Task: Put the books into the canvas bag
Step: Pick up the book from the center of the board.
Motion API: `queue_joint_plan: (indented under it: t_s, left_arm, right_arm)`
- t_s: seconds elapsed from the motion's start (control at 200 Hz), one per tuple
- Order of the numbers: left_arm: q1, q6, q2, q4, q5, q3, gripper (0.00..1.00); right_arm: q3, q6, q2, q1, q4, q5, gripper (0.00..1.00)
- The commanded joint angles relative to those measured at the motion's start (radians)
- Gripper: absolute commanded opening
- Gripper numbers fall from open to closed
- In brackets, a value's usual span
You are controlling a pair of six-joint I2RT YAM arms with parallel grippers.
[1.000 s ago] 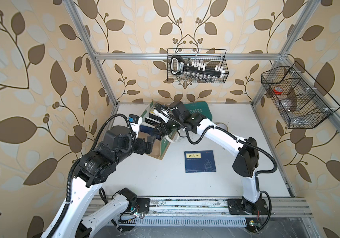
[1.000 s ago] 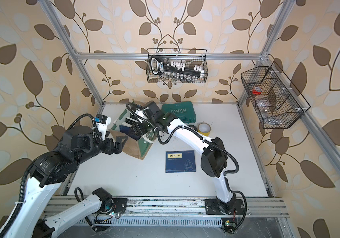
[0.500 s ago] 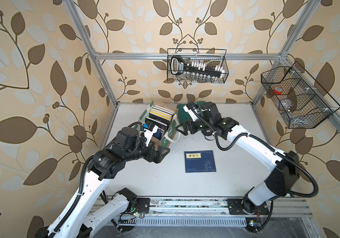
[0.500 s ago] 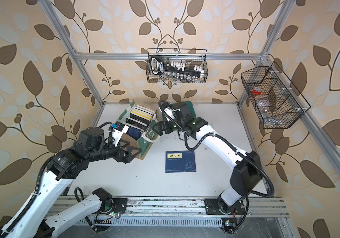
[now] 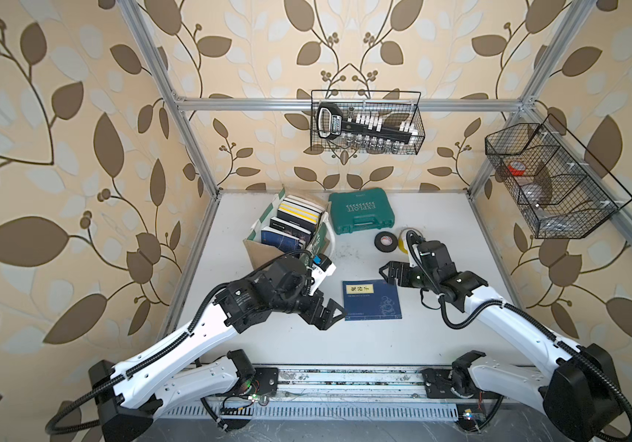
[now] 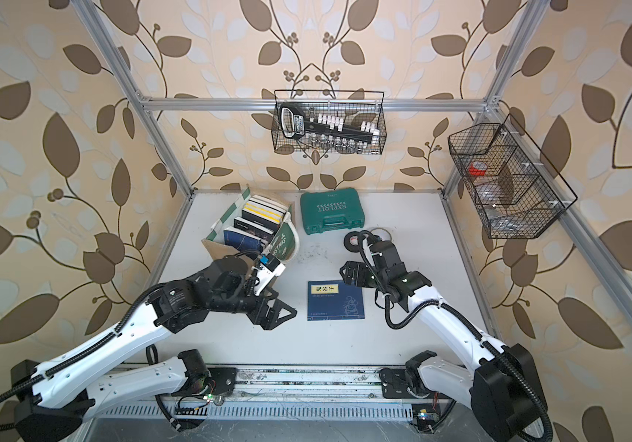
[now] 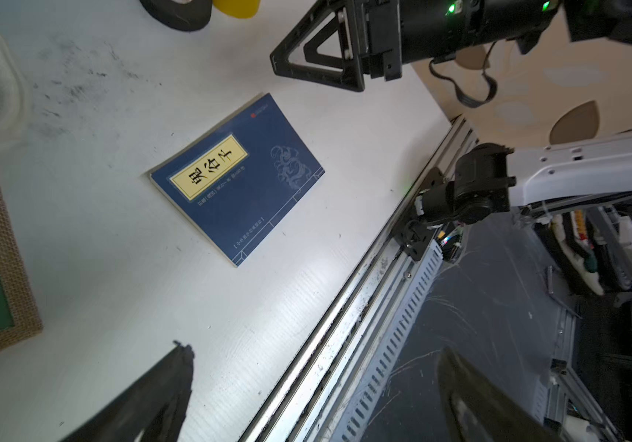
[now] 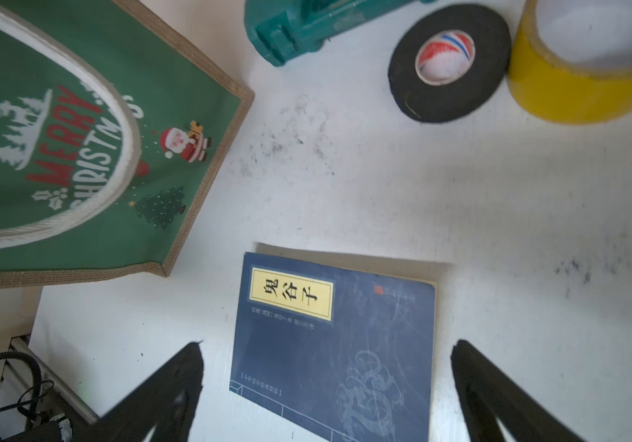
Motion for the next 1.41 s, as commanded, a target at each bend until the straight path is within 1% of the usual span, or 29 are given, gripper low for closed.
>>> queue_joint_plan:
  t_s: [0.0, 0.105, 0.205, 0.32, 0.551, 0.646, 0.656, 0.691, 0.876, 0.966, 1.147, 1.257, 1.402]
  left_arm:
    - [-0.021, -0.096, 0.044, 0.069, -0.225, -0.025, 0.99]
    - [-0.024, -0.154, 0.094, 0.145, -0.252, -0.078, 0.99]
    - [-0.026, -0.192, 0.142, 0.250, -0.245, -0.142, 0.99]
    - [-0.028, -0.213, 0.220, 0.338, -0.228, -0.177, 0.99]
    - [-0.028, -0.228, 0.387, 0.501, -0.169, -0.194, 0.99]
    - [-0.029, -0.225, 0.461, 0.541, -0.137, -0.168, 0.99]
    - [-0.029, -0.228, 0.489, 0.544, -0.135, -0.165, 0.99]
    - [-0.029, -0.231, 0.523, 0.552, -0.129, -0.156, 0.99]
    - [-0.029, -0.257, 0.604, 0.637, -0.132, -0.165, 0.99]
    - [-0.028, -0.269, 0.640, 0.672, -0.126, -0.162, 0.99]
    - [-0.029, -0.294, 0.684, 0.726, -0.094, -0.157, 0.99]
    - [-0.028, -0.299, 0.696, 0.738, -0.090, -0.163, 0.99]
    - [-0.028, -0.301, 0.701, 0.744, -0.087, -0.166, 0.99]
  right_arm:
    - [-0.065, 0.111, -0.034, 0.004, 0.024, 0.039, 0.98]
    - [-0.098, 0.118, -0.038, 0.012, 0.028, 0.039, 0.98]
    - [-0.104, 0.111, -0.011, 0.025, 0.030, 0.036, 0.98]
    - [-0.118, 0.120, 0.024, 0.040, 0.037, 0.041, 0.98]
    - [-0.190, 0.139, 0.058, 0.049, 0.133, 0.046, 0.98]
    - [-0.206, 0.139, 0.082, 0.048, 0.153, 0.032, 0.98]
    - [-0.209, 0.139, 0.083, 0.048, 0.157, 0.030, 0.98]
    - [-0.217, 0.140, 0.085, 0.049, 0.163, 0.026, 0.98]
    - [-0.253, 0.140, 0.077, 0.049, 0.189, 0.016, 0.98]
    - [-0.271, 0.140, 0.088, 0.050, 0.224, -0.015, 0.98]
    - [-0.282, 0.121, 0.134, 0.050, 0.283, -0.098, 0.94]
    - [-0.295, 0.118, 0.134, 0.049, 0.334, -0.153, 0.87]
    - [-0.306, 0.113, 0.073, 0.050, 0.353, -0.154, 0.76]
